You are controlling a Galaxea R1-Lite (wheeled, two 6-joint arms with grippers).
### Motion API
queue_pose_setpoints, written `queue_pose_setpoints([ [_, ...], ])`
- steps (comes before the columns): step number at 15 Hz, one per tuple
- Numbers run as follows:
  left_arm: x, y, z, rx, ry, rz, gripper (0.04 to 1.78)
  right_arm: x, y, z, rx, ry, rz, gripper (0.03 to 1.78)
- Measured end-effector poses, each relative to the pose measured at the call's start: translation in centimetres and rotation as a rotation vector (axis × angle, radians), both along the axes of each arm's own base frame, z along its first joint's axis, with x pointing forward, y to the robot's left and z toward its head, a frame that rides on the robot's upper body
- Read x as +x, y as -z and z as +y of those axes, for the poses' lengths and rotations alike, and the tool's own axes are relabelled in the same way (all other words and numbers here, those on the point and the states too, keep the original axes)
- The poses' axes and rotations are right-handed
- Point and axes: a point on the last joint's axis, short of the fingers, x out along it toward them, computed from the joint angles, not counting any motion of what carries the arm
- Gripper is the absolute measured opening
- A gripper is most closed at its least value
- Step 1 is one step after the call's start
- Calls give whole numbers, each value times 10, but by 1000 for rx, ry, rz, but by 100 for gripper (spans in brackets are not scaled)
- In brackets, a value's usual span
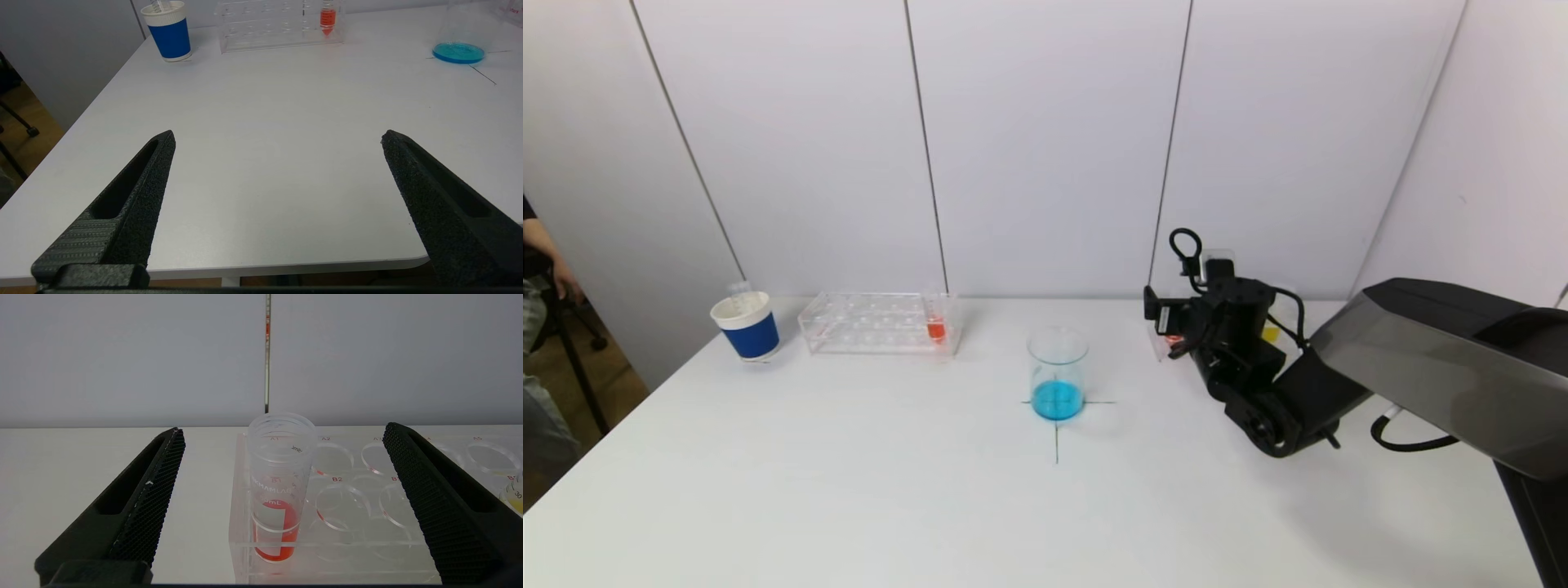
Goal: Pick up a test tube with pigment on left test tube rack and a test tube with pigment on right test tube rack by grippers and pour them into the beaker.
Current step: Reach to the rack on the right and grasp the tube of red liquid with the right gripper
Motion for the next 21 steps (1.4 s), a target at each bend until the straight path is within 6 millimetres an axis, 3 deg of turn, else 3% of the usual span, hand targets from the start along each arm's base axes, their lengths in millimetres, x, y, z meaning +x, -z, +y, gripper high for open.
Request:
queue_pose_setpoints([
  [21,0,0,0,0,0,0,176,0,1,2,-5,-6,2,172],
])
